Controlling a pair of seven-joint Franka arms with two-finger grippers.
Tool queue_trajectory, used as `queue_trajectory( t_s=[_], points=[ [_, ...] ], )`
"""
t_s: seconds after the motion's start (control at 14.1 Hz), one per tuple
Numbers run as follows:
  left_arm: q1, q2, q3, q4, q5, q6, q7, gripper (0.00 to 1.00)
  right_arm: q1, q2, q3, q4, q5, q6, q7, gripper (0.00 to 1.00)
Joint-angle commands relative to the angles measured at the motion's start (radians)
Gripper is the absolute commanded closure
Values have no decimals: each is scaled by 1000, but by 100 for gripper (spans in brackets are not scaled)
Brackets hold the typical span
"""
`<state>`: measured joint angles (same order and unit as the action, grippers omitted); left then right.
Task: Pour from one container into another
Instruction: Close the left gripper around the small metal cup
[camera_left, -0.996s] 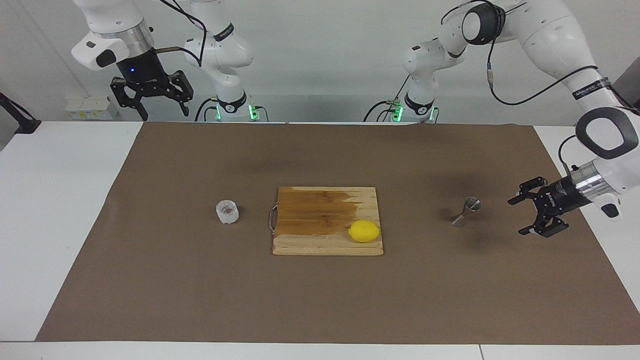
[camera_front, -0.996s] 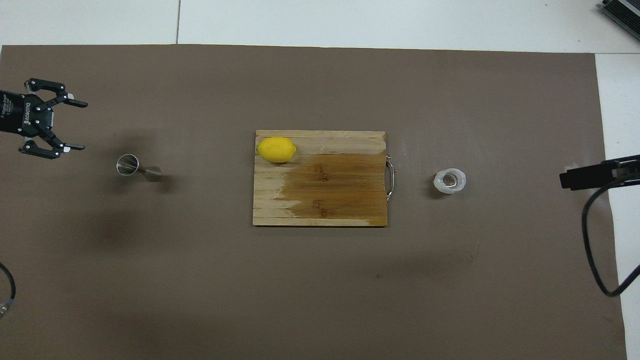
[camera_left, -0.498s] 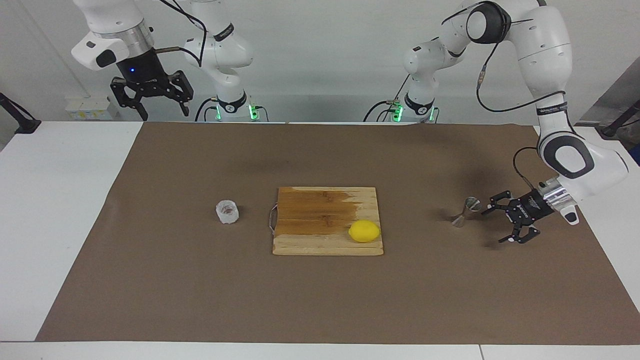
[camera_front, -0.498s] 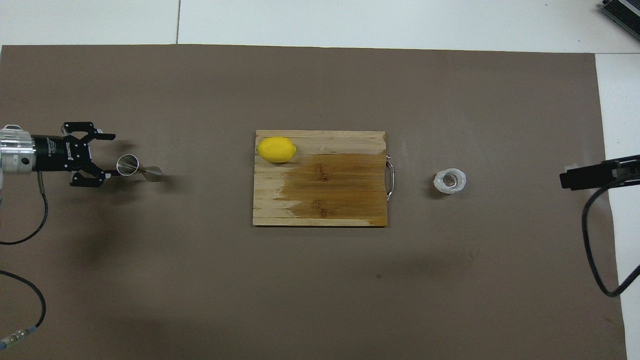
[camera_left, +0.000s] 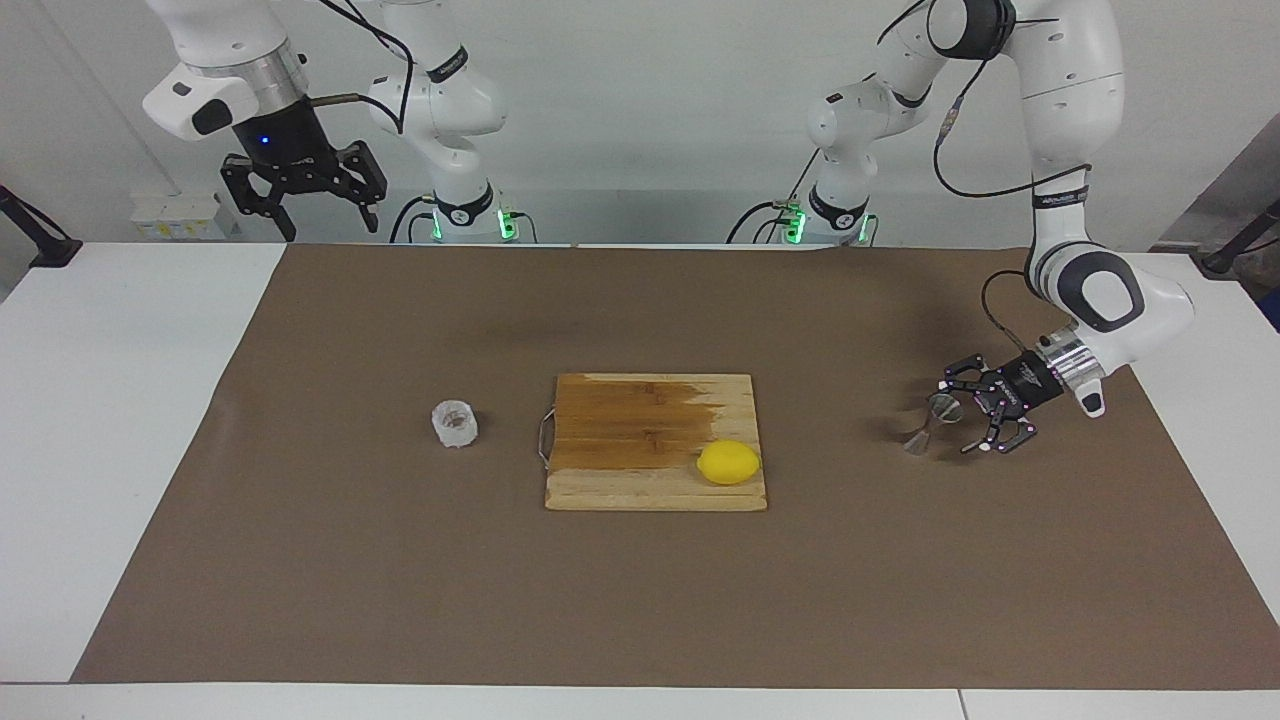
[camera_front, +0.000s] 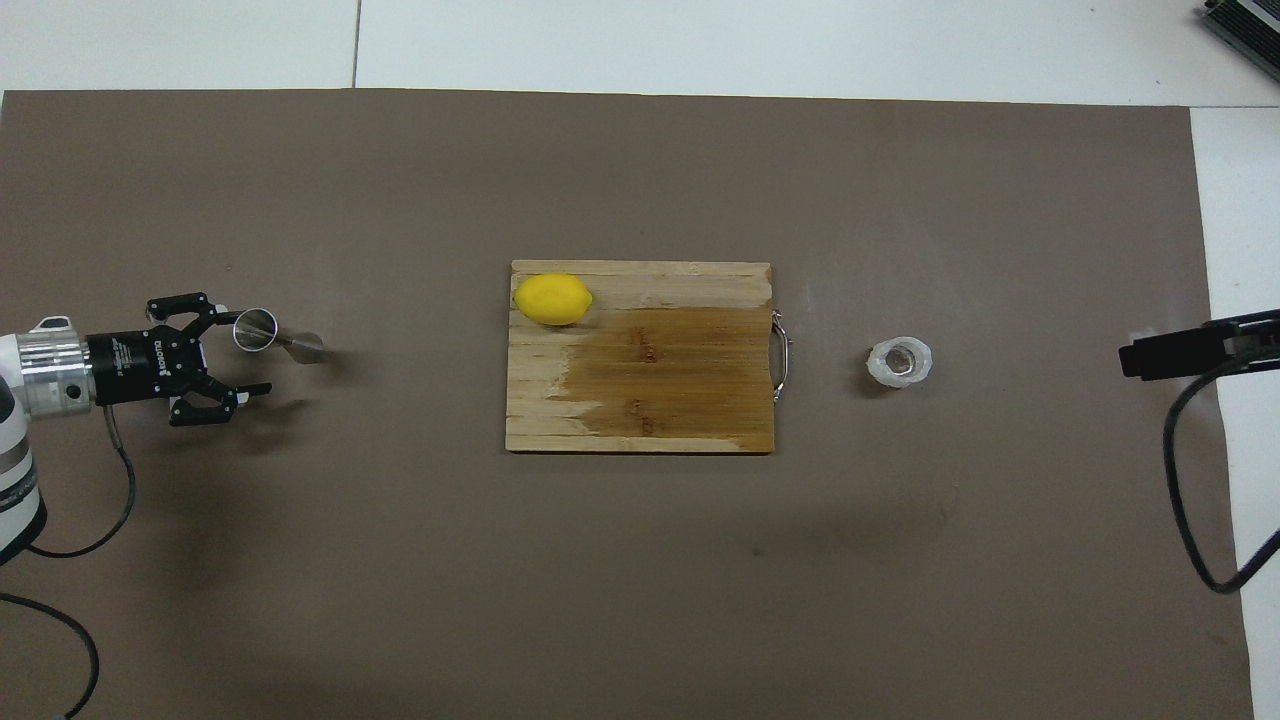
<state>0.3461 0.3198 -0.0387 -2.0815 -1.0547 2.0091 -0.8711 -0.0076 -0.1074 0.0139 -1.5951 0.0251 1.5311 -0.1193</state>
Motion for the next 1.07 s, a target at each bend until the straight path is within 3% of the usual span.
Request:
queue_trajectory(
  t_s=[0.0, 0.28, 0.5, 0.57, 0.78, 0.85, 1.0],
  points=[
    [17, -68, -7, -113, -118, 14, 145, 0, -8, -6, 1, 0, 16, -12, 21, 0],
    [-9, -76, -7, -143, -234, 36, 210, 4, -8, -6, 1, 0, 16, -12, 21, 0],
    [-21, -76, -7, -157, -269, 59, 210, 16, -8, -6, 1, 0, 16, -12, 21, 0],
    [-27, -77, -7, -158, -278, 62, 210, 28, -8, -6, 1, 0, 16, -12, 21, 0],
    [-16, -77, -9, -152, -315, 51, 213, 93, -8, -6, 1, 0, 16, -12, 21, 0],
    [-18, -77, -9, -150, -339, 50, 215, 100, -8, -6, 1, 0, 16, -12, 21, 0],
    [-15, -82, -9, -144, -387, 36, 215, 100, -8, -6, 1, 0, 16, -12, 21, 0]
  ],
)
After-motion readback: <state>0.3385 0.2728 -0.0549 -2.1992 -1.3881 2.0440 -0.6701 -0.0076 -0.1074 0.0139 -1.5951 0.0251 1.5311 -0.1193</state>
